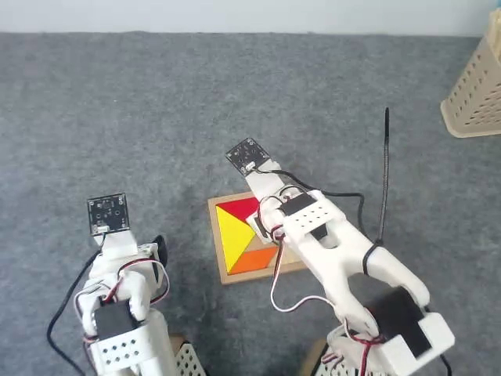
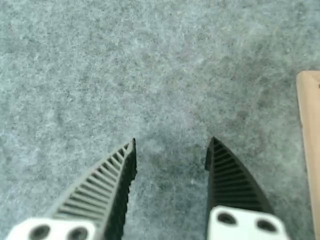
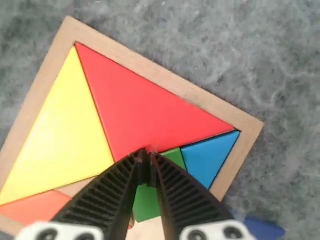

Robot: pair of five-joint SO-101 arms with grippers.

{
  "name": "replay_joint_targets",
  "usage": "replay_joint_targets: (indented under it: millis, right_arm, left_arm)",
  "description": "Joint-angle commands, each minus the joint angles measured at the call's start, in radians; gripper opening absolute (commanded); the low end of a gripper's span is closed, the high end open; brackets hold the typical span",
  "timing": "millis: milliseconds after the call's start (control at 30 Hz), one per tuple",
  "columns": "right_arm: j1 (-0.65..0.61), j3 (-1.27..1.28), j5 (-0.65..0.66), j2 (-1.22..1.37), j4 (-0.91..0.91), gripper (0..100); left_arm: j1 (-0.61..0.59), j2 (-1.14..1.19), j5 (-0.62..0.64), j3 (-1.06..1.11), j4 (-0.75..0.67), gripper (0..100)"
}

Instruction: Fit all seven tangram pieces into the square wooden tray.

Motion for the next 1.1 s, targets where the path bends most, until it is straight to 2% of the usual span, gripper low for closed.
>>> replay_joint_targets:
  millis: [0,100,200,400,533,700,833,1067]
  right_arm:
    - [-0.004,-0.038,0.02,-0.186,0.116,0.6]
    - [0.019,-0.038,0.02,-0.294,0.197,0.6]
    - [0.096,-0.04,0.023,-0.361,0.255,0.6]
    - [0.272,-0.04,0.017,-0.36,0.458,0.7]
    - [0.367,-0.037,0.009,-0.314,0.461,4.6]
    - [0.326,-0.057,-0.052,-0.171,0.389,18.8]
    - [0.285,-0.181,-0.101,-0.038,0.4,18.8]
    - [0.288,-0.328,-0.163,0.17,0.403,18.9]
  left_arm:
    - [0.003,-0.014,-0.005,-0.013,0.005,22]
    - [0.003,-0.014,-0.005,-0.013,0.005,22]
    - [0.003,-0.014,-0.005,-0.013,0.005,22]
    - [0.003,-0.014,-0.005,-0.013,0.005,22]
    - [0.003,-0.014,-0.005,-0.013,0.005,22]
    - [0.003,-0.014,-0.005,-0.013,0.005,22]
    - [0.003,-0.014,-0.005,-0.013,0.005,22]
    - [0.003,-0.014,-0.005,-0.013,0.005,22]
